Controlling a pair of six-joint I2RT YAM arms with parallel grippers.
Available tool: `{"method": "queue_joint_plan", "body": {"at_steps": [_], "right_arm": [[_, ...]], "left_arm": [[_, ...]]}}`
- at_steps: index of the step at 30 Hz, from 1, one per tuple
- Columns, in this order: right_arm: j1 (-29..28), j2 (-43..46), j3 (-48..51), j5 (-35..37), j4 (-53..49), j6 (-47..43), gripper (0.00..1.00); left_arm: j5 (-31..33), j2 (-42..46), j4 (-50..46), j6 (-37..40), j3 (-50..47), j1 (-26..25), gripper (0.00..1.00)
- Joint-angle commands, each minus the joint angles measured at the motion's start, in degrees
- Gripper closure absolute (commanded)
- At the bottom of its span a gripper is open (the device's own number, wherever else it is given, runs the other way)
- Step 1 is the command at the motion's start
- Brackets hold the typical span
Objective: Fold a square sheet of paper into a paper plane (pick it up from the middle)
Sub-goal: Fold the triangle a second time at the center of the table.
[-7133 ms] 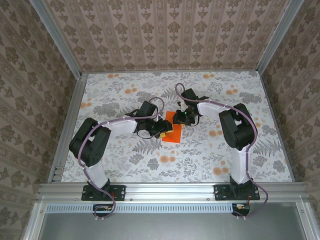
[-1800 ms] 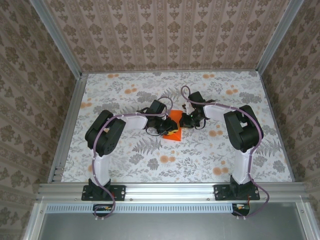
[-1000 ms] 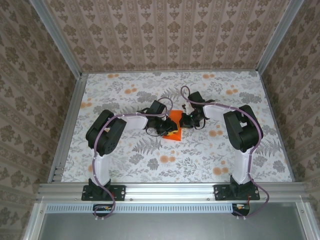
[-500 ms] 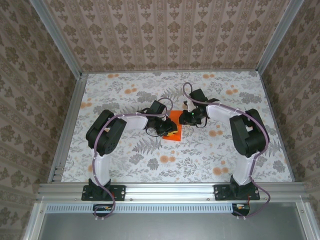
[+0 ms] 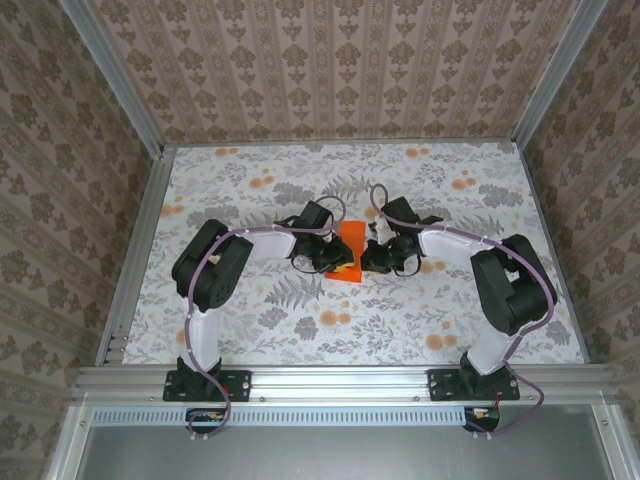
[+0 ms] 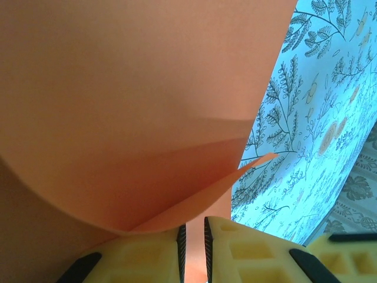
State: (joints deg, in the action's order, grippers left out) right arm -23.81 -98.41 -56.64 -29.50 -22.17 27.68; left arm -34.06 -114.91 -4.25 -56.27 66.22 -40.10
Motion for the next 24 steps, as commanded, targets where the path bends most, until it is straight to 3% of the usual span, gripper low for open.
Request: {"method": "queue_joint_plan", "body": {"at_steps": [1, 24], "right_arm": [[-1.56, -0.62, 0.92, -2.63, 2.19, 2.01, 0.93], [-2.57, -5.58, 0.13, 0.31, 1.77, 2.79, 0.94]], "left_arm": [[1.27, -1.7, -2.33, 0.49, 0.62, 0.16, 0.82], [1.28, -1.36, -2.08, 0.51, -0.21, 0.11, 0.84]]}}
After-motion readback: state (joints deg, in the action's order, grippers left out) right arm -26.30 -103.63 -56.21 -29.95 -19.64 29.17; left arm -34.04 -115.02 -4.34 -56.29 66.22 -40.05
